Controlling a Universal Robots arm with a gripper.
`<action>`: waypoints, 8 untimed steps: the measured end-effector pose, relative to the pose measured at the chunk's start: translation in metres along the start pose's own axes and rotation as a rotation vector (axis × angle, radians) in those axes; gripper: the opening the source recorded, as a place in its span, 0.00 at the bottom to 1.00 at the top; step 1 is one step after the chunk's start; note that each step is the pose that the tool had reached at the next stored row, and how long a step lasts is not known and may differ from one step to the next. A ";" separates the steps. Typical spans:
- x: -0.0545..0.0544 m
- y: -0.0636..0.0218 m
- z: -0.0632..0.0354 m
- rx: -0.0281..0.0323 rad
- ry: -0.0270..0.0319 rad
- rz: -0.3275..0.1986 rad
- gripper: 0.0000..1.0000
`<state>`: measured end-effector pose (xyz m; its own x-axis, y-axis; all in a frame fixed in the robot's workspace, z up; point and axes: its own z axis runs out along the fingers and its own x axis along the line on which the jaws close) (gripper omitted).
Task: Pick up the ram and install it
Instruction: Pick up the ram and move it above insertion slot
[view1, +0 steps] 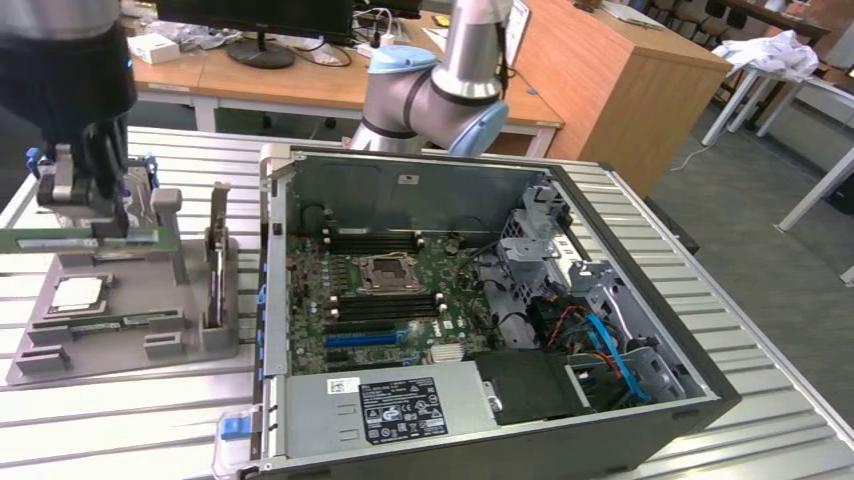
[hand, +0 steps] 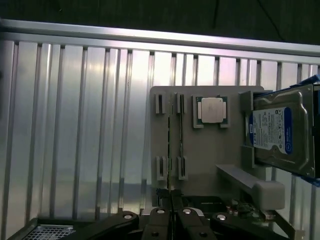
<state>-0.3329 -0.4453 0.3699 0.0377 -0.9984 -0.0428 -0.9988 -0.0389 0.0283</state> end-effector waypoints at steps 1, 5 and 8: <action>0.000 -0.0035 -0.0050 -0.0022 -0.0001 0.000 0.12; 0.000 -0.0167 -0.0224 -0.0115 -0.0005 0.001 0.12; 0.000 -0.0276 -0.0317 -0.0217 -0.0009 0.001 0.12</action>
<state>-0.3044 -0.4453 0.4008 0.0368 -0.9984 -0.0437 -0.9980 -0.0389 0.0500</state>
